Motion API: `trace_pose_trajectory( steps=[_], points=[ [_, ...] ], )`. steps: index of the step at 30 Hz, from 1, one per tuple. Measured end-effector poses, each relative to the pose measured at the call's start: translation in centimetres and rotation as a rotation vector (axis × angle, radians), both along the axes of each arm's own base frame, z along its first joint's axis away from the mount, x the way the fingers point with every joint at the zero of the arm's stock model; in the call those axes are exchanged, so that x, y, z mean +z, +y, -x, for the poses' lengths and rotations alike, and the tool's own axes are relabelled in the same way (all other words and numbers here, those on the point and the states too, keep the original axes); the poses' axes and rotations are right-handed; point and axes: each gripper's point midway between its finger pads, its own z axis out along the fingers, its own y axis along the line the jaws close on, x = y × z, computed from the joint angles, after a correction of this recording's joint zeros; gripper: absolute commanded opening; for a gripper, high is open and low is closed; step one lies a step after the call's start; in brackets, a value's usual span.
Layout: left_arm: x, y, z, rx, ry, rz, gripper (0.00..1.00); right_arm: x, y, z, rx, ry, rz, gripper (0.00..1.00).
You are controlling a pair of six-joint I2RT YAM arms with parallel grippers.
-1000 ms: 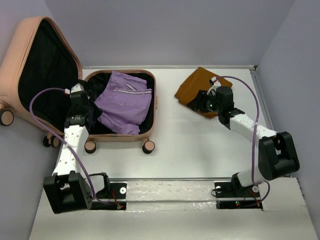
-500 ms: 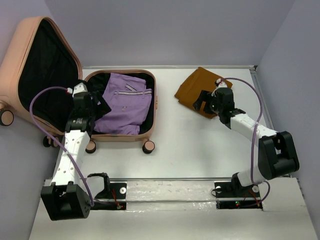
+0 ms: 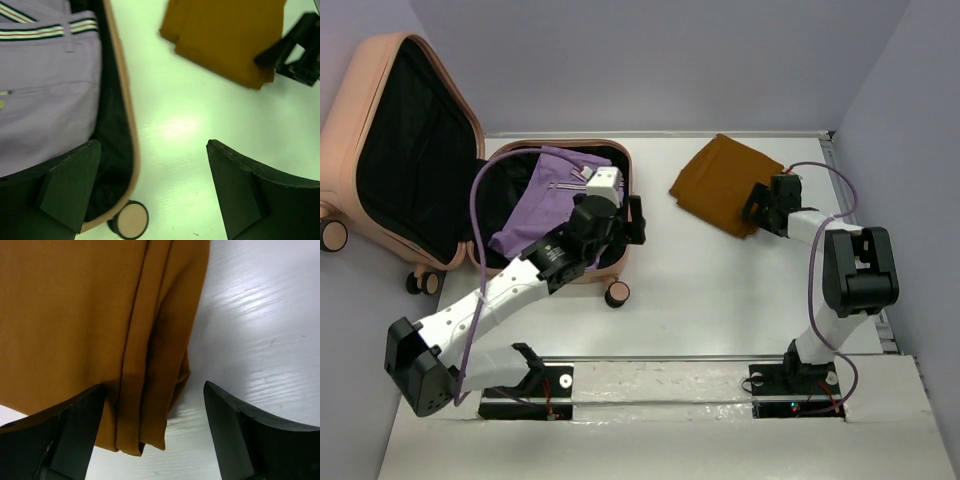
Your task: Pack the luggage
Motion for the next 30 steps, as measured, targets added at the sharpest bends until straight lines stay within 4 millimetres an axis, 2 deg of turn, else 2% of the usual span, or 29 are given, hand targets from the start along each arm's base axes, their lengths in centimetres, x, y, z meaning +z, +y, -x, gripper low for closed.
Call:
trace_pose_trajectory(
  steps=[1,2,4,8,12,16,18,19,20,21,22,26,30],
  points=[
    [-0.8,-1.8,0.6,-0.042,0.012,-0.011,0.99,-0.4,0.2,-0.1,0.000,0.012,-0.011,0.51],
    [-1.2,-2.6,0.9,-0.060,0.016,-0.016,0.99,-0.6,0.6,-0.3,0.007,0.017,-0.032,0.31],
    [-2.4,-5.1,1.6,-0.117,0.031,-0.028,0.99,-0.6,1.2,-0.7,0.018,0.017,-0.063,0.20],
    [-4.3,-8.4,2.0,-0.189,0.052,-0.029,0.99,-0.3,2.1,-0.4,0.027,-0.009,-0.114,0.20],
    [-6.4,-11.6,0.5,-0.223,0.096,-0.052,0.99,-0.3,2.2,2.7,0.037,-0.013,-0.131,0.20],
    [-8.1,-14.8,-1.6,-0.236,0.124,-0.077,0.99,-0.1,2.2,7.1,0.042,-0.008,-0.147,0.20],
    [-9.1,-16.2,-2.6,-0.239,0.137,-0.100,0.99,-0.3,2.2,9.0,0.043,0.000,-0.169,0.34],
    [-9.9,-17.0,-3.2,-0.239,0.148,-0.116,0.99,-0.2,2.2,9.7,0.043,0.001,-0.185,0.59],
    [-10.5,-17.7,-3.8,-0.240,0.154,-0.127,0.99,-0.3,2.3,10.1,0.044,0.007,-0.193,0.75],
    [-11.2,-18.1,-4.4,-0.236,0.163,-0.139,0.99,-0.2,2.3,10.5,0.039,0.012,-0.205,0.90],
    [-12.0,-18.6,-5.1,-0.234,0.173,-0.151,0.99,-0.2,2.4,10.8,0.048,0.017,-0.205,0.99],
    [-14.7,-19.1,-7.5,-0.214,0.211,-0.179,0.99,0.8,2.3,12.1,0.044,0.009,-0.213,1.00],
    [-16.8,-18.2,-10.8,-0.175,0.253,-0.197,0.99,2.4,1.0,11.6,0.008,-0.048,-0.210,1.00]
  ],
)
